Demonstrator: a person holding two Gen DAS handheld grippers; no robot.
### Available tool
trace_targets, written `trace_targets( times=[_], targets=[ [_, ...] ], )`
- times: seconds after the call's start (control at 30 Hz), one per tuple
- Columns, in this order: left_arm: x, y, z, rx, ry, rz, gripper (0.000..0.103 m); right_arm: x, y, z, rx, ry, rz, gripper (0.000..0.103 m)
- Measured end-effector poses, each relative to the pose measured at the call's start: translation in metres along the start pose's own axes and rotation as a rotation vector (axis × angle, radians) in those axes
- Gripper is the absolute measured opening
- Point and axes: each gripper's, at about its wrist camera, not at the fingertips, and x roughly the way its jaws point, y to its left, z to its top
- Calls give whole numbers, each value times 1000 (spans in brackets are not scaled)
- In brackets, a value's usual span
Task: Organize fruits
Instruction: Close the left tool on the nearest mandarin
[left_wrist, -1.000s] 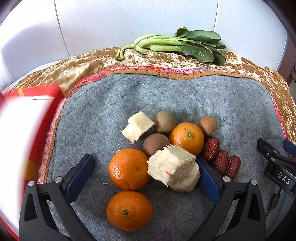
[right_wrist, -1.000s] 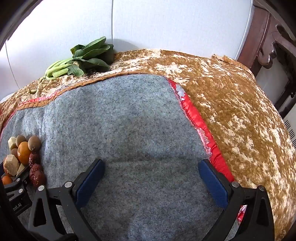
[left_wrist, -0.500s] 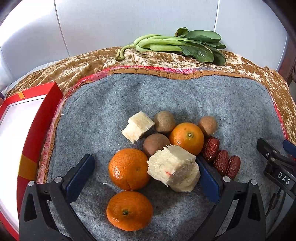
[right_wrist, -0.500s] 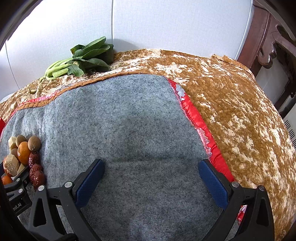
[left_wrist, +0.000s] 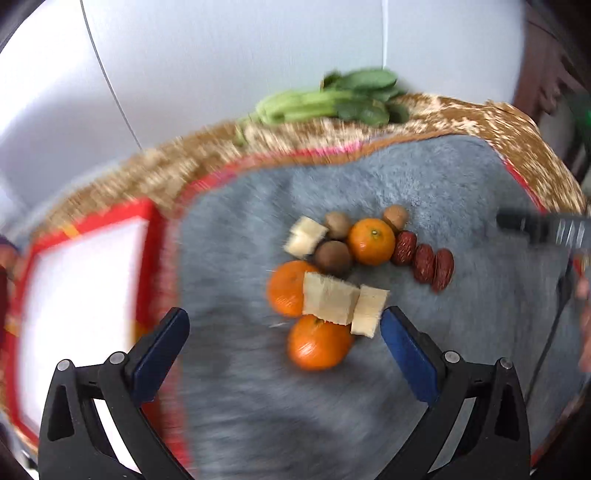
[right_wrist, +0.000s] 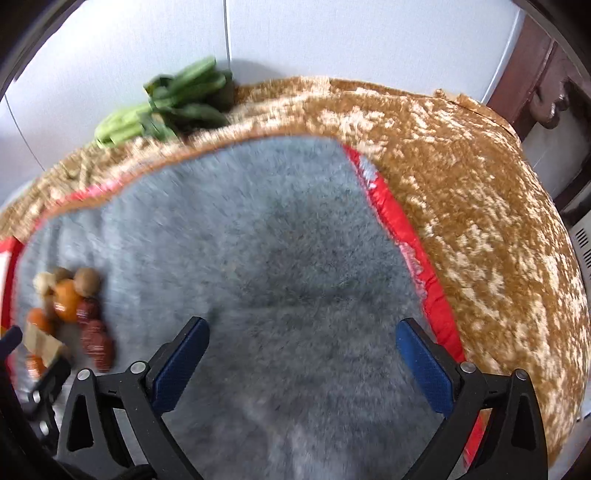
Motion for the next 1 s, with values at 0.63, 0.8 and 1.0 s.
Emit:
trace_targets(
  times=[0.63,0.8,1.0],
  targets=[
    [-13,4,-18,186,-2,-137,84,-20,72,1,73,280,639,93],
    [0,1,-8,145,38,-202,63,-18,81,-2,76,303,665,92],
    [19,-7,-6,110,105,-254,42,-17,70,0,115,309,664,89]
  ],
)
